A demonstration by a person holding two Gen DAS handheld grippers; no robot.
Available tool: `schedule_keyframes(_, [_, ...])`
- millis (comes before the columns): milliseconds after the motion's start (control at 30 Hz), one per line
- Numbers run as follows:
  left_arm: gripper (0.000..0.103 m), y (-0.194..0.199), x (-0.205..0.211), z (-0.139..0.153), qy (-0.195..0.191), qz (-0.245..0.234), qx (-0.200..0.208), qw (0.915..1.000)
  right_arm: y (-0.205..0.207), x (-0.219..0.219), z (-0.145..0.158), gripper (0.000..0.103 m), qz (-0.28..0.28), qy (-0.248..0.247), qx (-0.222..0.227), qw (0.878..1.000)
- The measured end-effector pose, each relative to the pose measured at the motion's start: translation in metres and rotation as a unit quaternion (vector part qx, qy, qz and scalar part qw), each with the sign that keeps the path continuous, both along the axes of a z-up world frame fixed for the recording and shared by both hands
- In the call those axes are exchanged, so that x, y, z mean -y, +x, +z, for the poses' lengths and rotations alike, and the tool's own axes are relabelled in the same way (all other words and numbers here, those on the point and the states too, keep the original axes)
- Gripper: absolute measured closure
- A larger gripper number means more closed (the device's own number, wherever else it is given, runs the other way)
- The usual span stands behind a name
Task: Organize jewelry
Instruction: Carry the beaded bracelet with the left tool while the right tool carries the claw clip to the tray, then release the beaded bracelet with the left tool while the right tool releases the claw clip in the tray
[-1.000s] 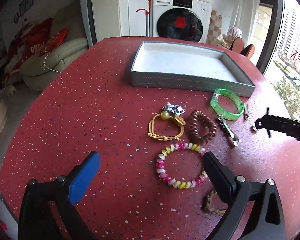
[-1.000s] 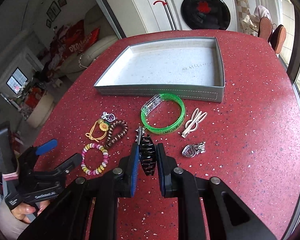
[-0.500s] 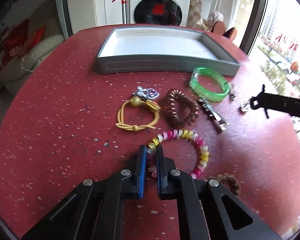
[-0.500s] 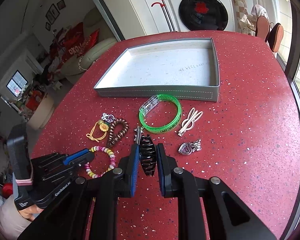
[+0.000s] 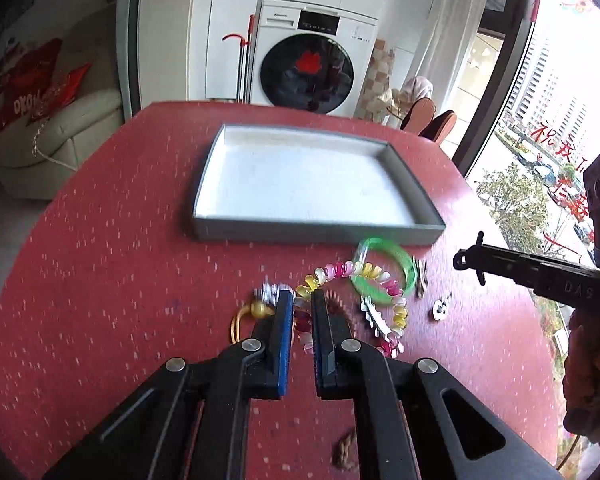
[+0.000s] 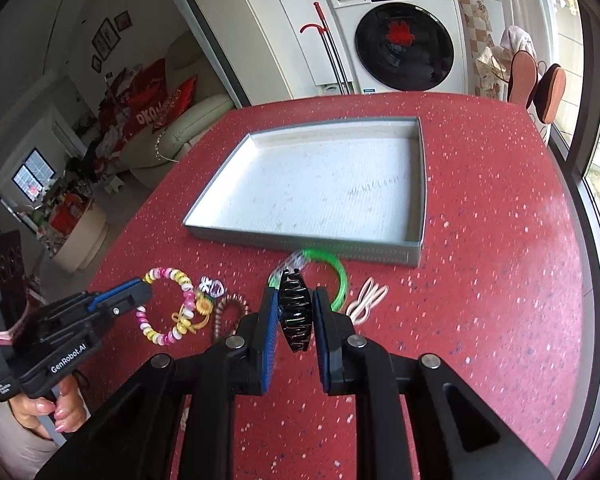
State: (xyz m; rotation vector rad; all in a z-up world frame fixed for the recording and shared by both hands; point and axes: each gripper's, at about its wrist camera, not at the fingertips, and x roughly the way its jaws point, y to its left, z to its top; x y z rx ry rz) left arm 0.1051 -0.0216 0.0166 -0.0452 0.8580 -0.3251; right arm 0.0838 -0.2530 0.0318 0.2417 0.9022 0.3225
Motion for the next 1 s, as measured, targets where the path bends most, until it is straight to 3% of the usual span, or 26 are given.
schedule_keyframes(233, [0.077,0.062,0.017,0.026,-0.004,0.005,0.019,0.9998,0.055,0.012,0.015,0.084,-0.01,-0.008,0.005,1.0])
schedule_keyframes(400, [0.077,0.11,0.027,0.028,0.013,0.019,0.027,0.9994,0.098,0.016,0.011,0.084,-0.02,-0.017,0.0,1.0])
schedule_keyframes(667, [0.077,0.18,0.044,-0.004,0.047,0.037,0.007,0.9982,0.157,0.02,-0.02,0.084,-0.03,-0.021,-0.032,0.999])
schedule_keyframes(1000, [0.077,0.212,0.055,-0.048,0.106,0.044,-0.02,0.9932,0.188,0.023,-0.067,0.084,-0.041,-0.025,-0.074,0.996])
